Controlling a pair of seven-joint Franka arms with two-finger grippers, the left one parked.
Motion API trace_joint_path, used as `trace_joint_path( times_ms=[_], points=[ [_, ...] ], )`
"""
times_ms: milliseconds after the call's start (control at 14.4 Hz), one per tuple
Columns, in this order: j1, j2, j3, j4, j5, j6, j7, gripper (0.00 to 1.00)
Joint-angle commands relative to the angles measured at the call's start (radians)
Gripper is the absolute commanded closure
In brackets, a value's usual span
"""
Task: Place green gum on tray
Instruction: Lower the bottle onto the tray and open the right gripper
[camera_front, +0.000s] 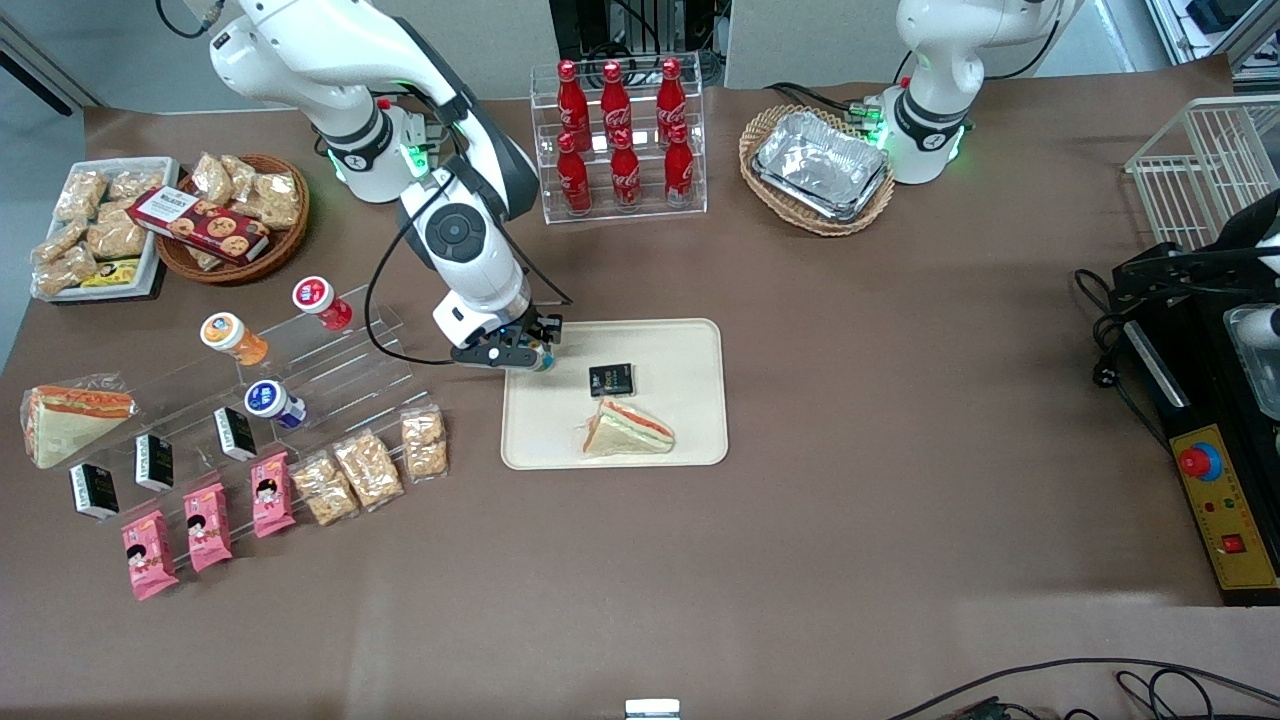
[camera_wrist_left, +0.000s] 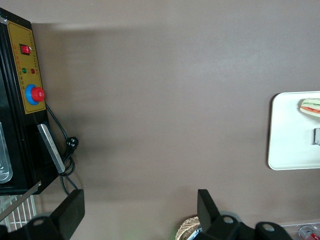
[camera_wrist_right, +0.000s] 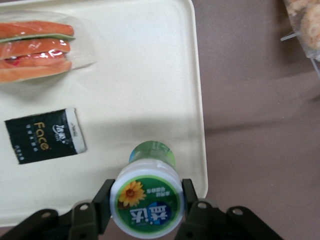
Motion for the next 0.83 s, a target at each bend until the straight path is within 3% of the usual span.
trace_joint_path(
  times_ms=[0, 139, 208, 278, 486, 764],
  points=[
    [0.029, 0.032, -0.011, 0.004, 0.003, 0.045, 0.020, 0.62],
    [0.027, 0.035, -0.011, 0.006, 0.003, 0.047, 0.018, 0.61],
    [0.026, 0.035, -0.012, 0.006, 0.003, 0.047, 0.018, 0.51],
    [0.021, 0.038, -0.012, 0.006, 0.003, 0.047, 0.020, 0.20],
    [0.021, 0.044, -0.012, 0.007, 0.005, 0.045, 0.020, 0.07],
    [0.015, 0.035, -0.018, 0.009, 0.003, 0.042, 0.017, 0.01]
  ],
)
